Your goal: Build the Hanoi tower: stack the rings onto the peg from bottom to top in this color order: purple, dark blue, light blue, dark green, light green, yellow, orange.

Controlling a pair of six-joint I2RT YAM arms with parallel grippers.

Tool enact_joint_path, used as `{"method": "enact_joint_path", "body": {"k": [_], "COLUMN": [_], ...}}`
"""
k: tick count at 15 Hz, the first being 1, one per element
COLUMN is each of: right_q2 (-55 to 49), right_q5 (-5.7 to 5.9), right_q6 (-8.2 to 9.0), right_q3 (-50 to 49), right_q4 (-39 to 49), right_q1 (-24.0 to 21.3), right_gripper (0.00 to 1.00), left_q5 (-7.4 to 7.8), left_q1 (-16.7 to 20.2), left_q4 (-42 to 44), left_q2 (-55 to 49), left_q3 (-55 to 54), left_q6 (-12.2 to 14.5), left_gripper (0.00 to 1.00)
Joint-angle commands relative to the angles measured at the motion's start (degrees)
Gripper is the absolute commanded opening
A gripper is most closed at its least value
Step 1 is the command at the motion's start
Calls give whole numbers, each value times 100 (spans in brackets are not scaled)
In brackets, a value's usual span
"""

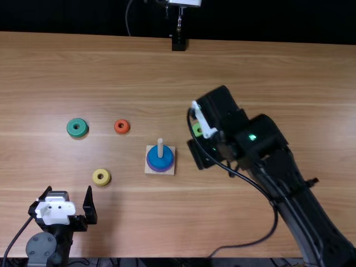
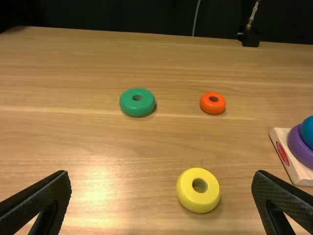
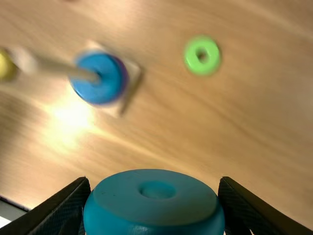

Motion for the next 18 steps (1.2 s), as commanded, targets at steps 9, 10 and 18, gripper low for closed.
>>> {"method": "enact_joint_path", "body": {"k": [9, 10, 18], "right_q2": [-262, -253, 221], "right_q5": [556, 556, 1283], "right_q6": [-796, -775, 480], "right_q3": [-3813, -3901, -3909], "right_q4": [1643, 2065, 3289], "right_q1": [-862, -871, -791], "right_gripper": [0, 0, 79], "left_q5": [-9, -9, -9], "left_q1": [29, 20, 29], "left_q4": [-474, -474, -474], "left_q2": [-67, -67, -67], "left_q3": [-607, -607, -607], "left_q6": [32, 32, 32], "left_gripper": [100, 100, 100]}}
